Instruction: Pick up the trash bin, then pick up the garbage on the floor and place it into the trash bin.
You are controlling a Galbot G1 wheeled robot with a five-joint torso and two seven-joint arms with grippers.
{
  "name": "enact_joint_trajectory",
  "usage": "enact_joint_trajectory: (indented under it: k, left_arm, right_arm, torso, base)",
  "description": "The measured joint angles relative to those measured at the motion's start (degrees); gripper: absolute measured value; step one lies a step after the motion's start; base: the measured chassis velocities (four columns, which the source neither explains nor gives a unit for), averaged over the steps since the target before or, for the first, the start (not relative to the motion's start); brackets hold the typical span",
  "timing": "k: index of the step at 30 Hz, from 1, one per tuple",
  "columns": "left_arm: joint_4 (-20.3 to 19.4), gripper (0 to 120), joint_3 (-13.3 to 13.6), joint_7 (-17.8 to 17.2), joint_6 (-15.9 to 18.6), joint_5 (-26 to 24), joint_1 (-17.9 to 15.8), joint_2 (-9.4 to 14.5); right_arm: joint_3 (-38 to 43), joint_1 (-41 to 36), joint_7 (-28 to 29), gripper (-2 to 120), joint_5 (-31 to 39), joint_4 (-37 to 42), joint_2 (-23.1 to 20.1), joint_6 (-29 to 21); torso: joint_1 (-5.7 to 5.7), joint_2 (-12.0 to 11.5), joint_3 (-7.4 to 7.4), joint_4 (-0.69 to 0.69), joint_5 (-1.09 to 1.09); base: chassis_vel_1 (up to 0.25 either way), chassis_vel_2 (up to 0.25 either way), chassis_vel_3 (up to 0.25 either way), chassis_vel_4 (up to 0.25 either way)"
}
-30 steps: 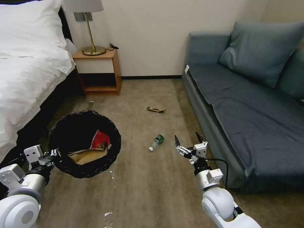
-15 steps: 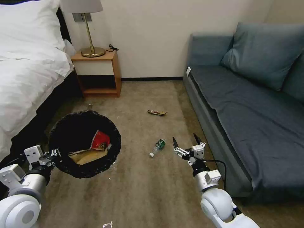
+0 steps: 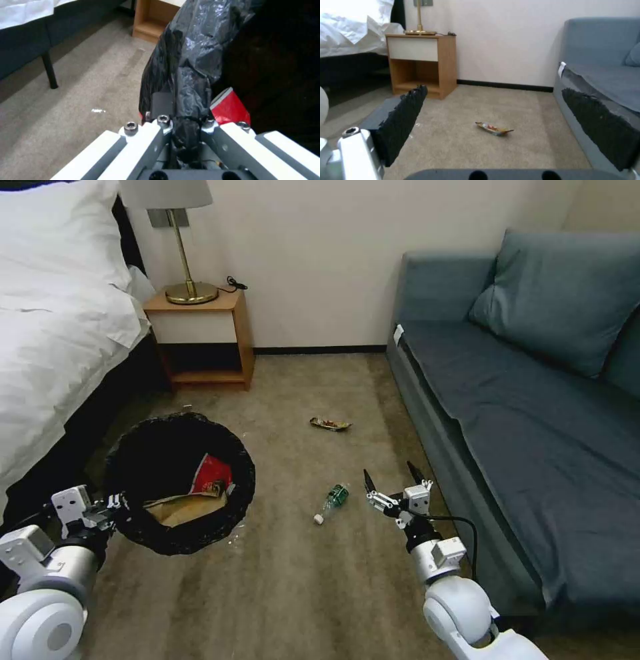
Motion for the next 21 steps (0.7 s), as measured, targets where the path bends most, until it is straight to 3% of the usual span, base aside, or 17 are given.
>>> enact_joint_trajectory:
  k: [21]
  left_arm:
    - [0.7, 1, 0.1, -0.1, -0.1, -0.2, -0.7, 0.3]
  right_arm:
    - [-1.8, 1.1, -0.2, 100, 0.0, -1.4, -0.2, -0.3]
  torso:
    - [0.00, 0.0, 0.00, 0.01, 0.00]
  base:
    - [-0.083, 0.082, 0.084, -0.076]
